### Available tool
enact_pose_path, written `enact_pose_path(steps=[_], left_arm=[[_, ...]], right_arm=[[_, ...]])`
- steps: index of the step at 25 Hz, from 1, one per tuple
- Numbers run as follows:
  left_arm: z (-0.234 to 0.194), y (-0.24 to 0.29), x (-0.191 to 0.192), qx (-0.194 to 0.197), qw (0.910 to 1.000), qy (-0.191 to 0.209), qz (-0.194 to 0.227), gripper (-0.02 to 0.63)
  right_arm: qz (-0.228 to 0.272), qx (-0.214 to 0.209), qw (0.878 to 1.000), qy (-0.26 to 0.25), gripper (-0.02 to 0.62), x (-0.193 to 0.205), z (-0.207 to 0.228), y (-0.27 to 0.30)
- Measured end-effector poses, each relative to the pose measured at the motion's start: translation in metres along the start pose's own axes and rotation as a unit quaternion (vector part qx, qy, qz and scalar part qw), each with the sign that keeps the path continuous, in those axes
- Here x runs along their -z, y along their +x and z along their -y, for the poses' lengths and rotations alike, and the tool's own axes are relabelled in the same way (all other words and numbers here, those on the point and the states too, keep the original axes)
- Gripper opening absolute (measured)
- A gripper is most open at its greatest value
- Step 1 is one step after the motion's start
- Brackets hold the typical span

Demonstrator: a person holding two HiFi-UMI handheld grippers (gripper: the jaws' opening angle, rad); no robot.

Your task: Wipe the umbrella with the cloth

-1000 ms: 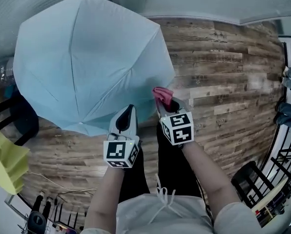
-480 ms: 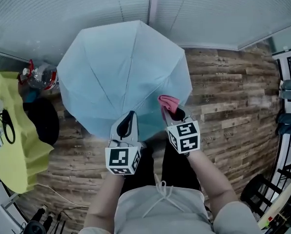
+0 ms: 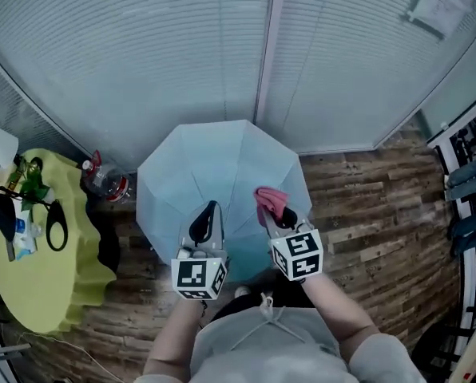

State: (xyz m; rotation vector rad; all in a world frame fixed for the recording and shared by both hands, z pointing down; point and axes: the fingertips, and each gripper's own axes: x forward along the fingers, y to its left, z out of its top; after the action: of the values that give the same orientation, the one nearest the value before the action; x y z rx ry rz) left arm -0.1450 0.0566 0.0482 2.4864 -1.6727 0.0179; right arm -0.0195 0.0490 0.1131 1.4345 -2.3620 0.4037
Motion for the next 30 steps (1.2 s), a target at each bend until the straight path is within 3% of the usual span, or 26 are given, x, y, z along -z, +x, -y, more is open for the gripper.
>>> enact_pose_path(steps=[4,10,22,30], left_arm=[[0.008,-0.029,-0.056,0.004,0.9991,0.017,0.04,0.006],[0.017,-0.048,-0.095,0.007,0.9977,0.025,0.063,0.006],[0.042,-0.051,-0.099,0.025,0.998,0.001,0.058,0.006],[0.052,-0.045,-0.084,0.035,0.9987,0.014,0.034,0.006]], right_arm=[[0.045,-0.019,0.999,0.014,0.054,-0.04,-0.02,-0.039],[0.075,-0.014,0.997,0.002,0.054,-0.073,-0.024,-0.07],[0.079,0.017,0.997,-0.003,0.052,-0.083,-0.008,-0.1],[0.082,0.017,0.996,-0.017,0.052,-0.084,-0.014,-0.103]])
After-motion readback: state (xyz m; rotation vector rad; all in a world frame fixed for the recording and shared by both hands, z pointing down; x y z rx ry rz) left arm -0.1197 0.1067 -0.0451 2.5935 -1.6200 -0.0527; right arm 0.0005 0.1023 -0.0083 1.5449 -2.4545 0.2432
